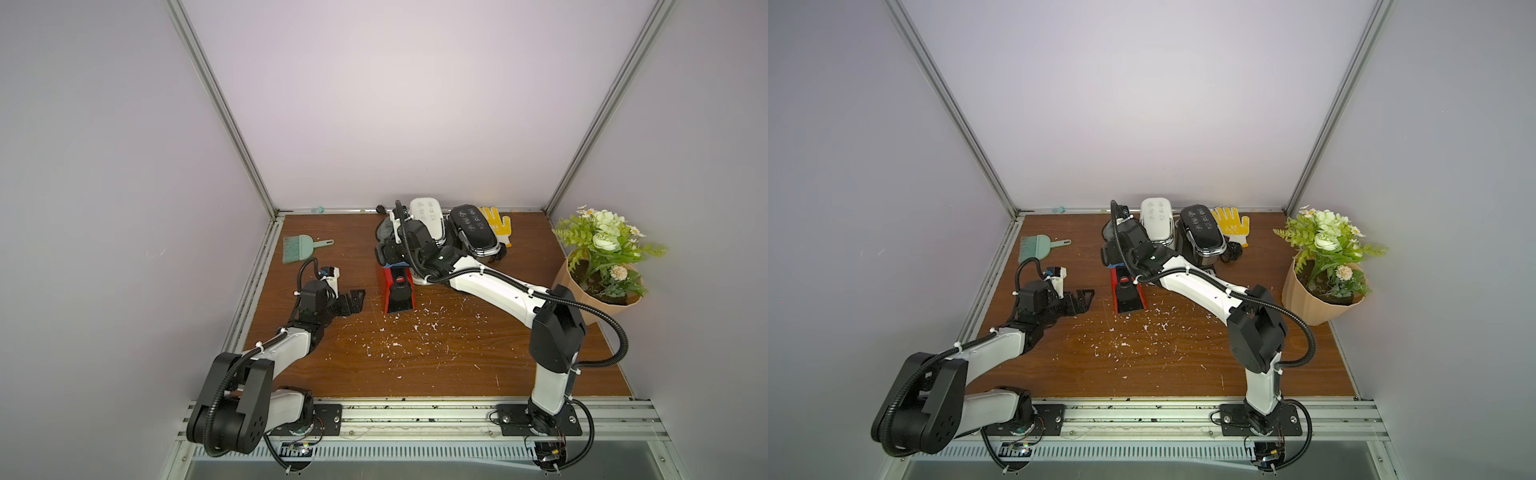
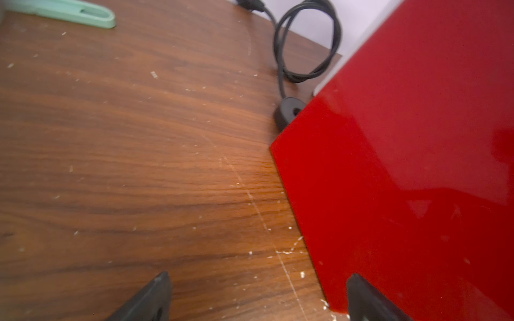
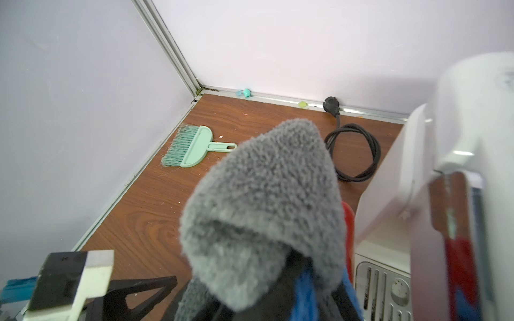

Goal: Wipe the surface of a coffee machine
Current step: Wipe the dirt from the surface of the coffee machine.

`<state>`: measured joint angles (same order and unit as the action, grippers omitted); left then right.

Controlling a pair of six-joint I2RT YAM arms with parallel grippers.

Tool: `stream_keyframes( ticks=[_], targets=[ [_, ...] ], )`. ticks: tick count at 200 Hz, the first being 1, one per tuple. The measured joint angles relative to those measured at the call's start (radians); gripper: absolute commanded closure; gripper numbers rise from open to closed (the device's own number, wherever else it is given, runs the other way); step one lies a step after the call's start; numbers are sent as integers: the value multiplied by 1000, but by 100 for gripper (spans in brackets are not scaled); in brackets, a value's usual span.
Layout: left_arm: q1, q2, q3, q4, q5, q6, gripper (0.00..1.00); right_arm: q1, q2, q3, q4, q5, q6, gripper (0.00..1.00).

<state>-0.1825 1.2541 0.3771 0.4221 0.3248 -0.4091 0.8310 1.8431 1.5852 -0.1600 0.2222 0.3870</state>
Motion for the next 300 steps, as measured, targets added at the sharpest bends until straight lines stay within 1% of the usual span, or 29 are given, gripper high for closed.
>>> stream_keyframes(
  ticks=[33, 54, 80, 108, 146, 180, 205, 227, 250, 263, 300],
  targets=[
    [-94, -72, 0, 2, -33, 36, 2, -23, -132, -182, 14, 16, 30, 81],
    [-149, -122, -2, 7, -66, 56, 4, -37, -197, -307, 13, -8, 49, 81],
    [-224, -182, -18, 7, -146, 75, 5, -39, -217, -416, 16, -42, 62, 80],
    [-266, -222, -54, 3, -208, 59, 6, -50, -218, -500, 35, -106, 76, 80],
    [-316, -256, -142, 4, -238, 6, 5, -84, -216, -596, 160, -223, 95, 80],
    [-344, -199, -131, 28, -240, -27, 5, -108, -164, -605, 248, -277, 106, 80],
    [-349, -91, -87, 58, -240, -41, 4, -118, -122, -605, 290, -286, 108, 80],
    [-351, 18, -20, 61, -250, -43, 3, -117, -118, -623, 330, -311, 117, 80],
    [-353, 90, 48, 42, -306, -44, 1, -104, -118, -639, 361, -315, 134, 80],
    [-353, 92, 54, 15, -348, -45, 0, -92, -118, -644, 374, -306, 144, 80],
    [-352, 84, 70, -77, -488, -45, 1, -29, -118, -644, 388, -322, 166, 80]
  ],
)
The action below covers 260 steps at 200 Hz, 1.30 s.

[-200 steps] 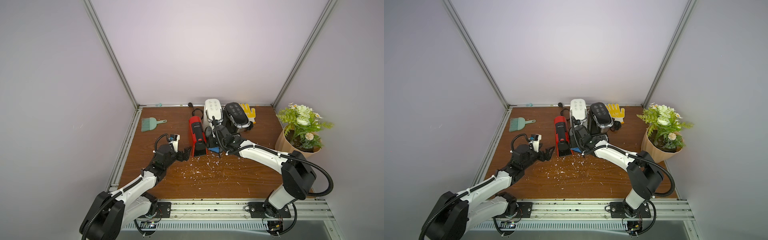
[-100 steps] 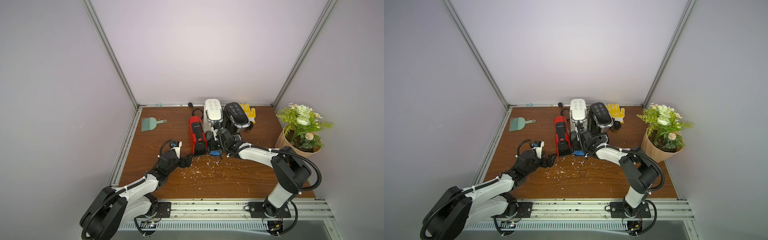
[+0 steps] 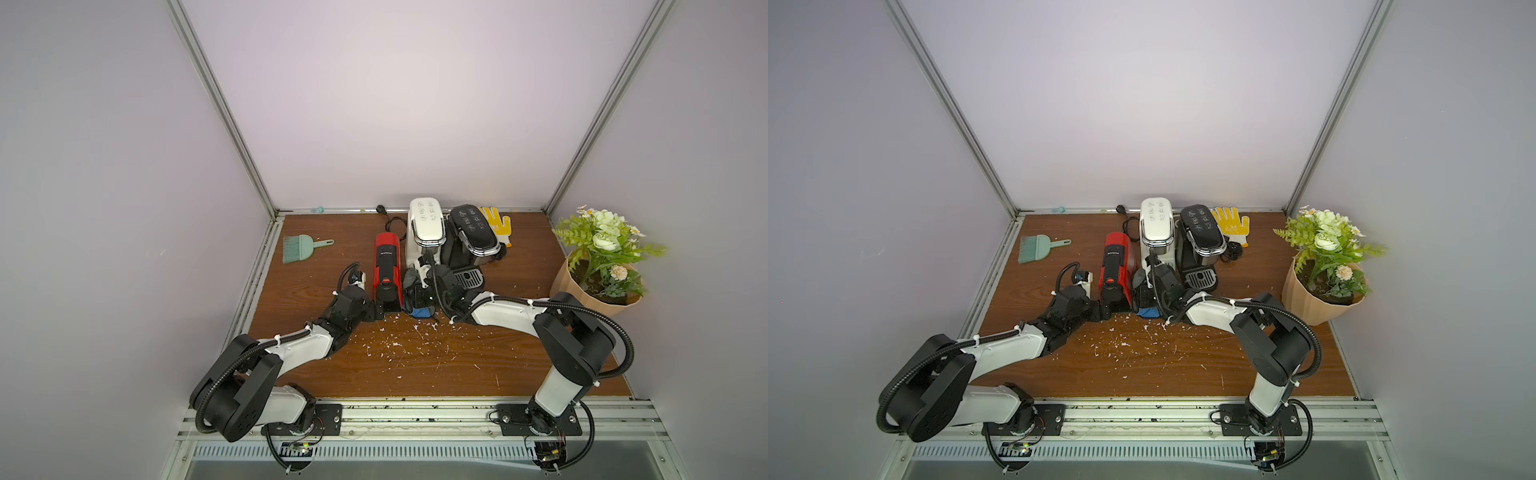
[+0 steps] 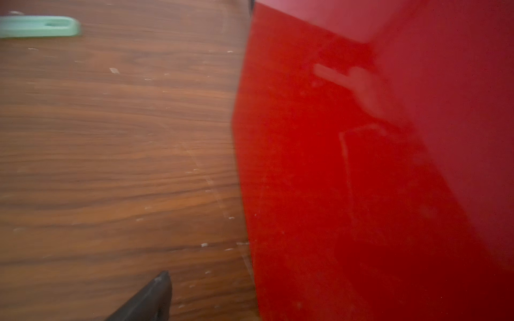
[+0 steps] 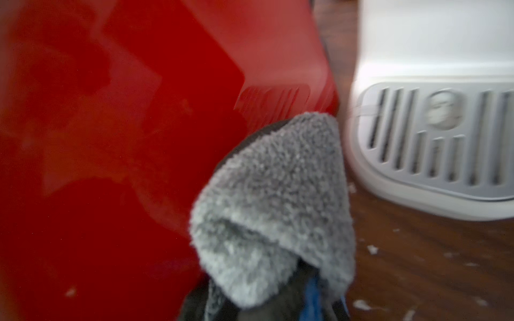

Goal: Wipe the surface of a coffee machine
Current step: Wipe the dirt from the surface of the coffee machine.

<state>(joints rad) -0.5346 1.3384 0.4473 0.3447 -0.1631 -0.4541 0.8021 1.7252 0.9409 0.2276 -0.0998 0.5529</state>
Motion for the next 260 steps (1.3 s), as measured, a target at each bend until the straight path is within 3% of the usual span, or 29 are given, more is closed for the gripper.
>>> stream_keyframes(
  ticks=[51, 97, 161, 228, 260],
  targets=[
    [89, -46, 3, -79, -33, 16, 1, 68, -3, 26, -49, -10, -24, 80],
    [104, -51, 25, -130, -32, 38, 1, 81, -38, 47, -39, 26, -23, 81],
    [116, -3, 52, -137, 17, 71, 1, 78, -25, 101, 82, 200, -2, 81],
    [119, -1, 28, -93, 90, 81, 1, 42, 206, 373, 158, 376, 13, 81],
    [119, -32, 21, -95, 104, 96, 1, 30, 268, 384, 180, 414, 18, 81]
  ],
)
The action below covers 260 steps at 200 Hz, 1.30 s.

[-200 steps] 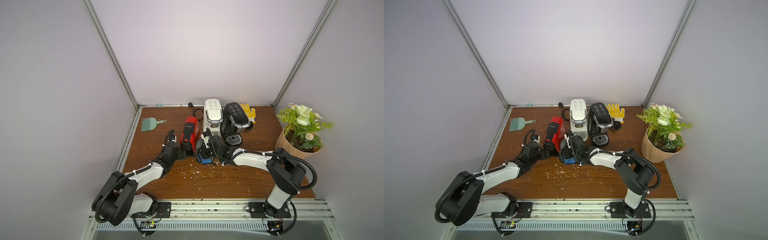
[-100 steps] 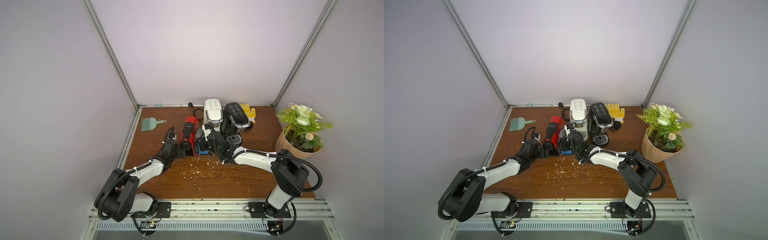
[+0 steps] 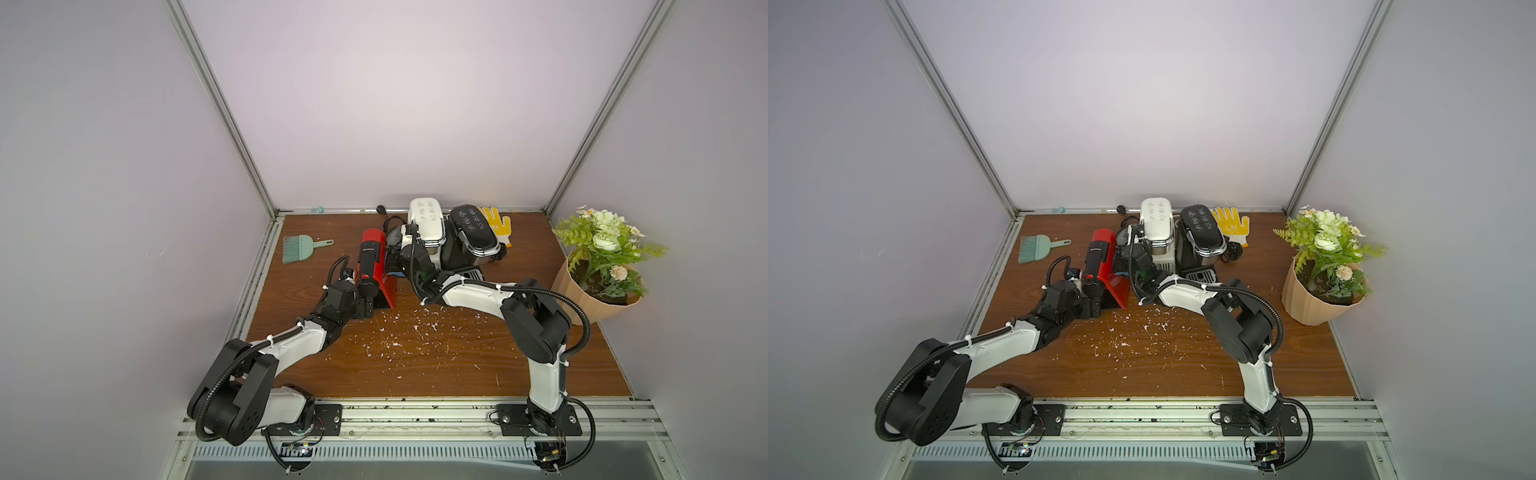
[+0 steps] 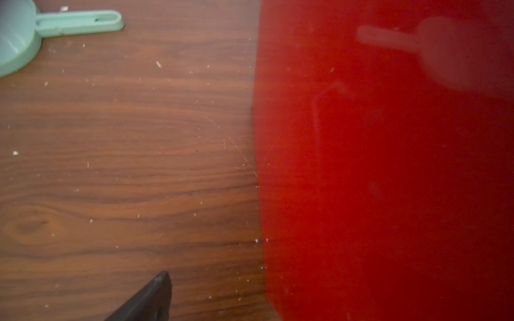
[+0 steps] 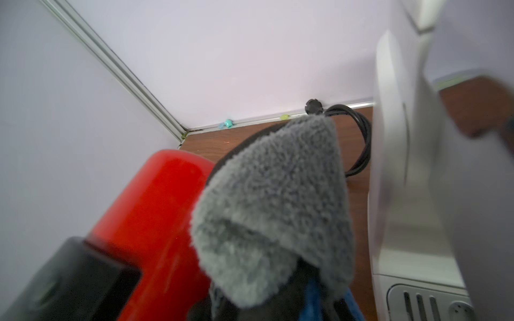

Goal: Wipe the surface of a coffee machine
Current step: Wipe the dirt from the surface of the coffee machine.

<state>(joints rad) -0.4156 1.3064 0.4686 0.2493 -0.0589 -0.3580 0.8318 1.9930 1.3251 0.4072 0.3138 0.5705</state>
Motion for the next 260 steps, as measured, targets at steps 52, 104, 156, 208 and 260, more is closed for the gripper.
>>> stream_keyframes(
  ticks=[52, 104, 156, 208, 260],
  targets=[
    [0, -19, -2, -1, 6, 16, 1, 3, 13, -89, 24, -15, -9, 81],
    [0, -3, -2, 2, 19, 22, 1, 44, 8, -257, 24, -89, 32, 81],
    [0, -3, -2, 5, 15, 18, 1, 124, -125, -314, -79, -113, 47, 81],
    [0, -2, -2, 5, 9, 10, 1, 158, -285, -291, -140, -108, 39, 81],
    [6, -2, -2, 5, 5, -6, 1, 145, -272, -174, -196, -57, 12, 80]
  ],
)
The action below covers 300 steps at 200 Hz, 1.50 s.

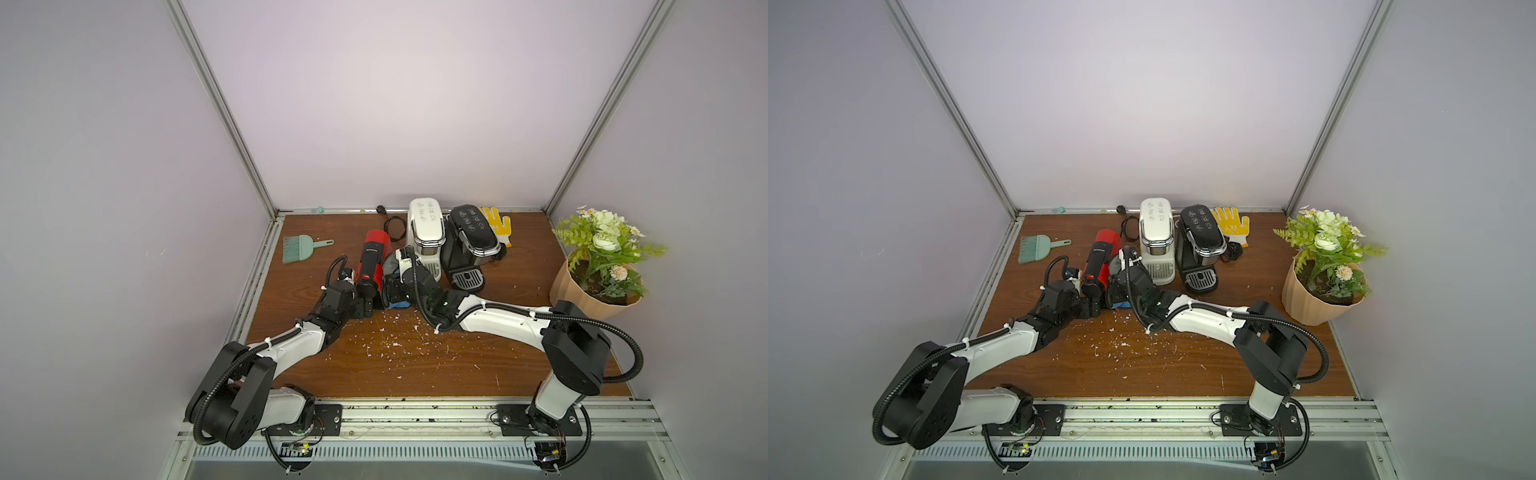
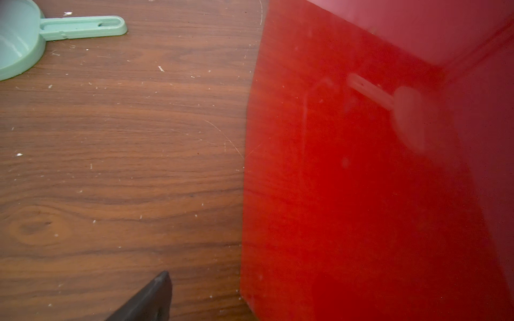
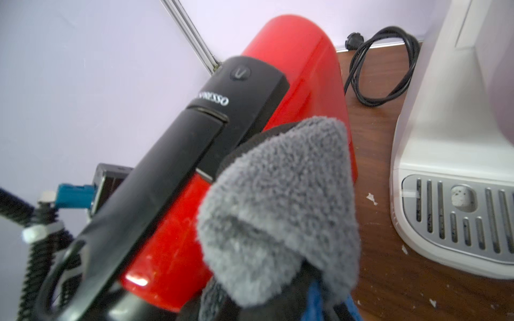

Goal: Wipe the surface of a coffee machine
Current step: Wipe the dirt from the surface of the coffee machine.

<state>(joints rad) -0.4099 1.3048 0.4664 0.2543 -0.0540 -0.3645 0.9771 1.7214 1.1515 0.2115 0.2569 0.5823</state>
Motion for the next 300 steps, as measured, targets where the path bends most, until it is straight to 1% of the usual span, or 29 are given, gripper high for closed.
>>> stream_keyframes(
  ticks=[47, 84, 158, 217, 245, 278, 300],
  targets=[
    [1, 0, 0, 0, 4, -2, 1, -46, 71, 135, 52, 18, 1, 81],
    [1, 1, 0, 2, 16, -2, 1, -74, 164, 251, 94, 34, -2, 81],
    [1, 1, -2, 3, 27, -2, 1, -107, 263, 294, 249, 28, 14, 81],
    [1, 1, -2, 3, 27, -2, 1, -112, 278, 271, 315, 27, 30, 81],
    [1, 1, -2, 2, 27, -1, 1, -116, 237, 179, 363, 32, 41, 81],
    [1, 1, -2, 3, 27, -2, 1, -113, 184, 67, 329, 53, 49, 81],
    [1, 1, -2, 3, 27, -2, 1, -101, 188, 2, 263, 41, 58, 81]
  ],
)
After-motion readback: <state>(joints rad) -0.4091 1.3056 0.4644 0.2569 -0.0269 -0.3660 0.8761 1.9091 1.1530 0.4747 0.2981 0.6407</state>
